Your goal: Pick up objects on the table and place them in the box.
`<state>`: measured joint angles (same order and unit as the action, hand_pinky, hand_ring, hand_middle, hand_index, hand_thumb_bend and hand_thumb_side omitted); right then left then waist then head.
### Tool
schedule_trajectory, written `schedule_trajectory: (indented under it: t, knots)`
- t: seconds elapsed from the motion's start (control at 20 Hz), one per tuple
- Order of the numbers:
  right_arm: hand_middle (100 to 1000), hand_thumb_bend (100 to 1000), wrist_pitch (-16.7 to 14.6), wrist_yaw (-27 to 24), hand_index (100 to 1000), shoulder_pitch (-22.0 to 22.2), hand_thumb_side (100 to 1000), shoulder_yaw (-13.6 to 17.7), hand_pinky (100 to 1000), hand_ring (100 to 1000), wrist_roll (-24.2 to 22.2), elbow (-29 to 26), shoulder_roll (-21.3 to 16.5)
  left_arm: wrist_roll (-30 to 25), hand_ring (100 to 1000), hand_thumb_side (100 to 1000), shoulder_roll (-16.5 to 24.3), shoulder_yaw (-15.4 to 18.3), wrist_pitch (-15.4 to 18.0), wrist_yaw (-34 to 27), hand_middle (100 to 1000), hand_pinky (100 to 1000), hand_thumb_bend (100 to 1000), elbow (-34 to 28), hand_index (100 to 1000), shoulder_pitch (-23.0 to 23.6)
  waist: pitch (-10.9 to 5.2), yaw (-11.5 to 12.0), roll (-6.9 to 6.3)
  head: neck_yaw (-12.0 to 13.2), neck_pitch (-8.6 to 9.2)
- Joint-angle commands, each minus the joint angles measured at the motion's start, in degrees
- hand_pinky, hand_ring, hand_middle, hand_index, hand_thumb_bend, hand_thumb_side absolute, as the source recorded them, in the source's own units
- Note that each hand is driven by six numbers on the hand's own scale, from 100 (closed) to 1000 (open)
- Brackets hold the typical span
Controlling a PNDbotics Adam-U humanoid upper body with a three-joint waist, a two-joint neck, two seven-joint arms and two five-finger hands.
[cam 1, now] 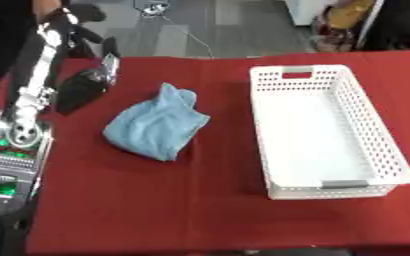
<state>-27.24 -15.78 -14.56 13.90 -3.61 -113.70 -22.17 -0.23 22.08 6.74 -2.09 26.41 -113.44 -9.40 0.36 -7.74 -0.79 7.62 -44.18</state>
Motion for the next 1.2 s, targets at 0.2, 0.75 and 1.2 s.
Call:
schedule_trajectory:
  t: [0.2,0.75,1.2]
  knots:
    - [837,100,0.4,0.3,945,-0.3,1000,0.2,839,868,-0.1,-0.9,-1.3,-5.2,671,319,9.3,-0.9,-2.6,6.5,847,576,534,-0.7,892,-1.5,-0.77,-0.9,-0.14,0.1,0.06]
    - [837,100,1.3,0.1,946,-0.4,1000,-0.5,839,868,-0.7,-0.9,-2.0,-26.9,760,514,38.5,-16.0,-4.6,0.9,878,658,629,9.4,957,-10.6,-1.73,-2.5,-1.51,0.5,0.06]
    - [837,100,1.3,0.0,945,-0.4,1000,-0.5,840,868,-0.8,-0.9,-2.0,-29.6,776,564,38.2,-17.1,-4.6,-0.4,883,654,601,11.5,959,-12.9,-1.97,-2.5,-1.51,0.6,0.06]
